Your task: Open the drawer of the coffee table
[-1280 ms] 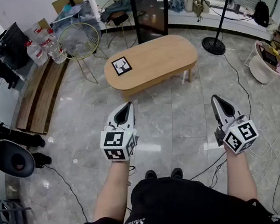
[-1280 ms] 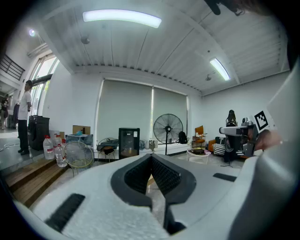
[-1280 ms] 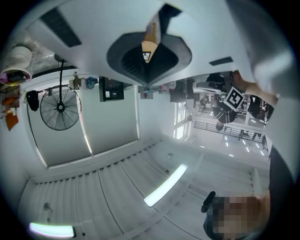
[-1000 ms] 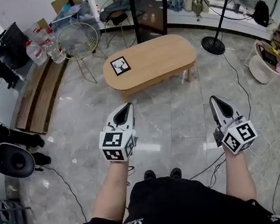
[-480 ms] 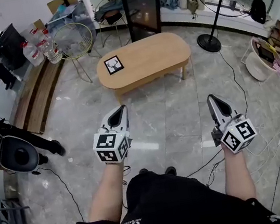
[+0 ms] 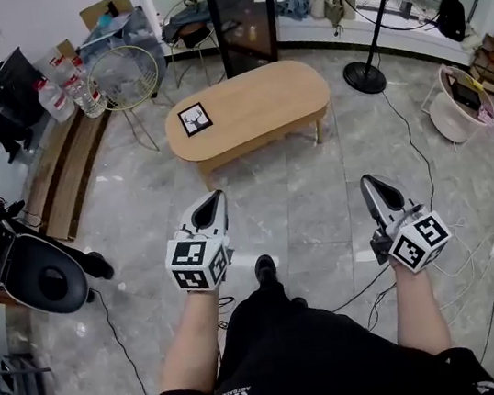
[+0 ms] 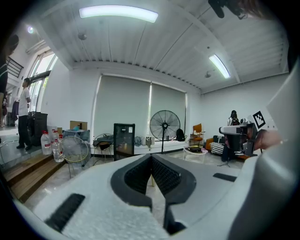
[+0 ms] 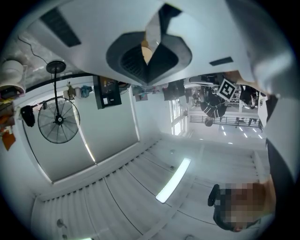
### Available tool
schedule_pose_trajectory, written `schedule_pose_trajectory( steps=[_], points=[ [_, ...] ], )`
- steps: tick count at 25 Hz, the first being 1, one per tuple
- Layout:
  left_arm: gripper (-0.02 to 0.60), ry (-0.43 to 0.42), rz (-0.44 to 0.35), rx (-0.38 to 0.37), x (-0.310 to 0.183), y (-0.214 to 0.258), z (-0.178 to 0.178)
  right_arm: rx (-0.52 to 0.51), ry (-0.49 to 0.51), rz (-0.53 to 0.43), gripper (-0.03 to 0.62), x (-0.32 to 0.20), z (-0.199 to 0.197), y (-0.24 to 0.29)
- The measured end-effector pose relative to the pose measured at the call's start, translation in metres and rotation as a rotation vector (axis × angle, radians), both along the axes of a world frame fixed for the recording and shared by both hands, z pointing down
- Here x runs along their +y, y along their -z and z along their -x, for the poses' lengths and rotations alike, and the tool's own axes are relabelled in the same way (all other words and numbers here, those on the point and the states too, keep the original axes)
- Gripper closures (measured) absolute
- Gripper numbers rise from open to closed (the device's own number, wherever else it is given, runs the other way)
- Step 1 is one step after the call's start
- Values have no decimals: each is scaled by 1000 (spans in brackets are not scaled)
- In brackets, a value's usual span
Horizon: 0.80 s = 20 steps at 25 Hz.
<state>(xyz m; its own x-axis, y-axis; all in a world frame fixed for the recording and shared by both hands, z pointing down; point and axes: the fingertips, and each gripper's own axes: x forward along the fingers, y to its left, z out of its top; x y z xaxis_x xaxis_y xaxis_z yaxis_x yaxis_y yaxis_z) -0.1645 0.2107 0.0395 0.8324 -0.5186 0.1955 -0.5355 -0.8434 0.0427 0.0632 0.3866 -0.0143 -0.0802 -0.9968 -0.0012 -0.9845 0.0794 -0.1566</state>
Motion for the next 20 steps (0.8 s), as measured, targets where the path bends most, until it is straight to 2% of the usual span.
schedule_pose_trajectory(
  steps=[9, 16, 20],
  points=[
    [574, -8, 20, 25, -57, -6, -30, -11, -29, 35, 589, -41, -36, -7],
    [574, -23, 35, 21, -136, -12, -65, -16, -25, 76, 589, -121, -63, -19],
    [574, -31, 40, 14, -182, -17, -73, -13, -13, 106, 589, -170, -71, -22]
  ],
)
